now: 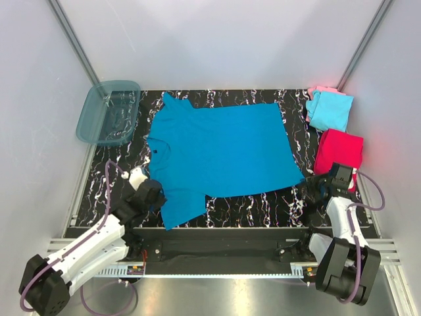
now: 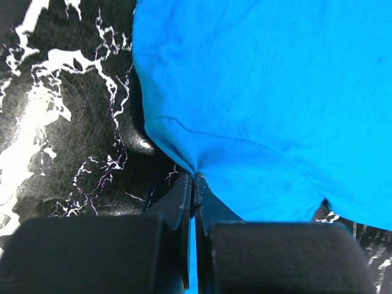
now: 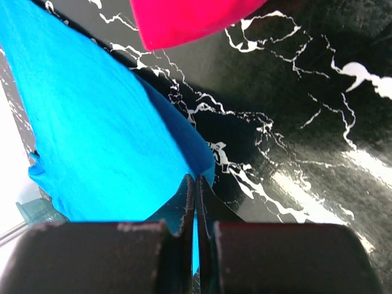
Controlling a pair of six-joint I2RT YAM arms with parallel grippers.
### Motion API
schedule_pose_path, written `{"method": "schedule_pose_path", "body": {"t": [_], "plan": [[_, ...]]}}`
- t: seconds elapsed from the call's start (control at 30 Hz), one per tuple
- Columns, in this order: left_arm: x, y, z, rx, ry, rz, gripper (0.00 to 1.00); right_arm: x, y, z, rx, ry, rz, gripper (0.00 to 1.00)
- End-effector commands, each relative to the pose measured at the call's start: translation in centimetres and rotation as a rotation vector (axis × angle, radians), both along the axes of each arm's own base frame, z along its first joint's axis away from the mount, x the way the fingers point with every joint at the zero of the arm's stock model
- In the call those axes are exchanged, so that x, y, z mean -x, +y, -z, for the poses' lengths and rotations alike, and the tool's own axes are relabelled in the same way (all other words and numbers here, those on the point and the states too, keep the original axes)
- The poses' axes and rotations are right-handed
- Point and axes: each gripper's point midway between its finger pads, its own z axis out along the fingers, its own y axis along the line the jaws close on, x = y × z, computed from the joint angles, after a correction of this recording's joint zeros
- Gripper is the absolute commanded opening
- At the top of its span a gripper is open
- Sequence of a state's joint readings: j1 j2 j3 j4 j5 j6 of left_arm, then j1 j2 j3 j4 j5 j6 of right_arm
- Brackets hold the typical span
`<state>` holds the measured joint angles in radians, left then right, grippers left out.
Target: Fold and stack the t-shirts
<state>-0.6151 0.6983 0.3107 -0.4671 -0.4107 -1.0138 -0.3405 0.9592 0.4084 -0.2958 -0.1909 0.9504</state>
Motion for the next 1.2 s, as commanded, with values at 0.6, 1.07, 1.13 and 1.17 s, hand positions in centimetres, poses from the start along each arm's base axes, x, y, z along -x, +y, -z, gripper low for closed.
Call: {"method": "schedule_pose_path", "body": {"t": [0.6,1.07,1.13,1.17], "plan": [[1.1,1.2,-5.9,0.094,-0.119,-0.040,0.00,2.1,0.1,-4.3,0.048,-0.023,0.008,0.00],[2.1,2.5,-11.7,0.148,-0.222,-0.065,0.00,3.5,0.5,-6.0,0.067,-0.056,0.009,0.00],[2.2,2.7,-13.1,0.156,-0.246,-0.064,0.00,3.5,0.4,-6.3,0.075,-0.061,0.004,0.00],[2.2,2.7,-13.3,0.157,-0.248,-0.064,0.00,3.5,0.4,-6.5,0.081,-0.064,0.007,0.00]]}}
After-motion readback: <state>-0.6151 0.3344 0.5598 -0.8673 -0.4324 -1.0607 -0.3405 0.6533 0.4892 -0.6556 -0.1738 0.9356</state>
